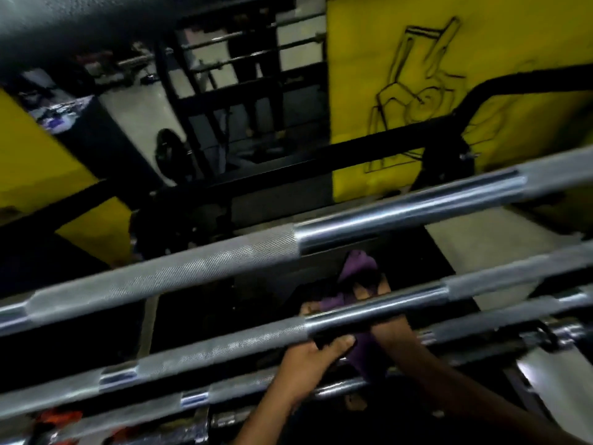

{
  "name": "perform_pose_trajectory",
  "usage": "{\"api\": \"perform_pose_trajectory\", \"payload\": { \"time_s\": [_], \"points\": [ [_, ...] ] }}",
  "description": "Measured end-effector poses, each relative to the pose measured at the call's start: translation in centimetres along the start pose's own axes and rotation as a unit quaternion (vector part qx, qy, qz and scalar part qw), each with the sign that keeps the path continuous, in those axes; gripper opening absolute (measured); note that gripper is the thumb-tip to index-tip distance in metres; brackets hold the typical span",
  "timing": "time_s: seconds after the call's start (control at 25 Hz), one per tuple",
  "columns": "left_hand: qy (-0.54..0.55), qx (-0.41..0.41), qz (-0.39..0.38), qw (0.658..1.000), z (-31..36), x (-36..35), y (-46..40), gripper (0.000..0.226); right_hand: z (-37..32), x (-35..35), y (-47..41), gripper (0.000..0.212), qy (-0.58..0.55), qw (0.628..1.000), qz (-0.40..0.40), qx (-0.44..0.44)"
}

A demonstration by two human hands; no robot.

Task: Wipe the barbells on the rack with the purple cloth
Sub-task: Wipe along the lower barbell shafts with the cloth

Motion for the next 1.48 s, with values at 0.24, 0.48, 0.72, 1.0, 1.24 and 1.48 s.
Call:
{"api": "perform_pose_trajectory", "payload": {
  "time_s": [0.24, 0.48, 0.72, 1.0, 1.24, 1.48],
  "points": [
    [-0.038, -0.007, -0.159, 0.987, 0.4, -4.8, -0.9, 0.012, 2.1, 6.6, 10.8, 0.051, 0.139, 0.933, 0.330, 0.034],
    [-0.239, -0.152, -0.412, 0.866, 3.3, -12.1, 3.7, 0.039, 3.9, 7.6, 24.0, 0.090, 0.293, 0.844, 0.449, 0.008],
    [-0.310, -0.351, -0.540, 0.700, 8.4, -16.5, 11.2, 0.023, 5.1, 1.7, 25.5, 0.063, -0.024, 0.979, 0.200, -0.027],
    [-0.345, -0.505, -0.470, 0.637, 13.0, -17.8, 10.7, 0.040, 7.3, 2.2, 25.8, 0.049, -0.305, 0.886, 0.342, -0.074],
    [-0.519, -0.530, -0.353, 0.570, 14.7, -15.3, 3.6, 0.075, 11.5, 9.0, 23.9, 0.052, -0.479, 0.743, 0.467, -0.022],
    [-0.512, -0.510, -0.356, 0.592, 15.0, -15.1, 1.9, 0.081, 7.8, 17.7, 14.8, 0.063, -0.501, 0.718, 0.482, -0.017]
  ]
}}
Point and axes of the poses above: each hand's wrist, its own y-axis away from the middle knuckle, its own x-axis out of the back of the hand, z = x × y, the point moved 9 cm from there along -y, towards the middle knuckle, and after that the axes turned 7 degrees about y, right-handed, at the moved point
